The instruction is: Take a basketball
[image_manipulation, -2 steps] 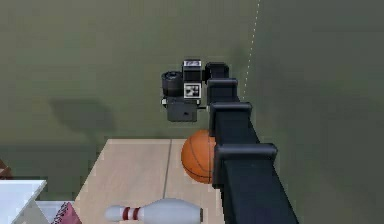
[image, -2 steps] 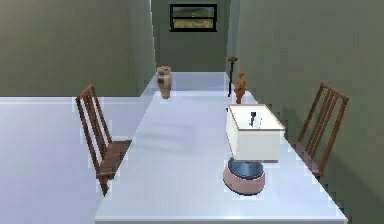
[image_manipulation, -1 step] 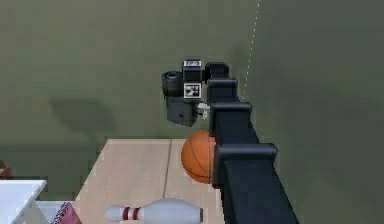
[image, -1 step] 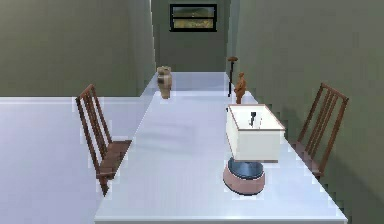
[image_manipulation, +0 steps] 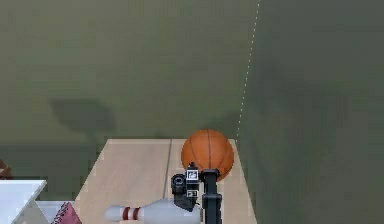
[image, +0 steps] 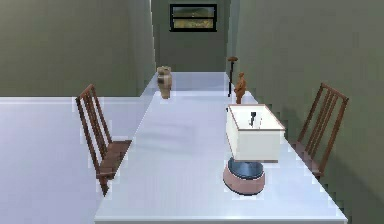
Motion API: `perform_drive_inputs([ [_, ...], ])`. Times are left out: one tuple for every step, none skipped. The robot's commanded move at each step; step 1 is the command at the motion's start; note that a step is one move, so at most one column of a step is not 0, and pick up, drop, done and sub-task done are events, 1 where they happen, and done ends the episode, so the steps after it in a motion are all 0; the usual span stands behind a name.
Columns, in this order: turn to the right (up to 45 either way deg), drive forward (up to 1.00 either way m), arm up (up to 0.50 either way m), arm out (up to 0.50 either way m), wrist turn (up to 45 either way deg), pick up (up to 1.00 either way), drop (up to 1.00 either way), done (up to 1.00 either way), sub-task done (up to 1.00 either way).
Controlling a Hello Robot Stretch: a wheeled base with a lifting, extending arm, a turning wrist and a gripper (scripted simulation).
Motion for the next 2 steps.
perform_drive_inputs([
  [0.0, 0.00, 0.00, 0.00, 0.0, 1.00, 0.00, 0.00, 0.00],
  [0.0, 0.00, 0.10, 0.00, 0.0, 0.00, 0.00, 0.00, 0.00],
])
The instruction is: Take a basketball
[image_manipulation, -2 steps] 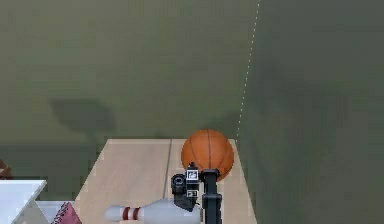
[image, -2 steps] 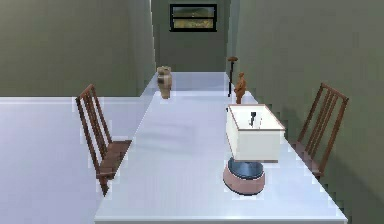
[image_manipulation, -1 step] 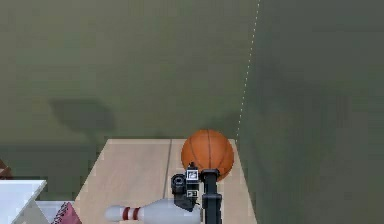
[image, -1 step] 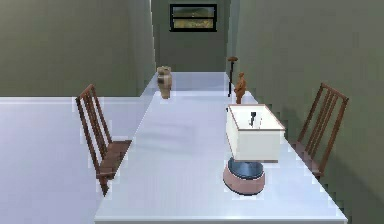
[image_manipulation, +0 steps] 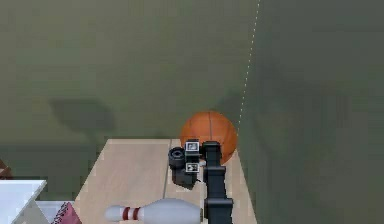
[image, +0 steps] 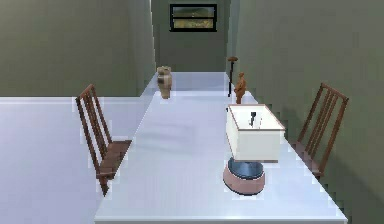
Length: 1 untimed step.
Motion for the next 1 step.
perform_drive_inputs([
  [0.0, 0.00, 0.00, 0.00, 0.0, 0.00, 0.00, 1.00, 0.00],
])
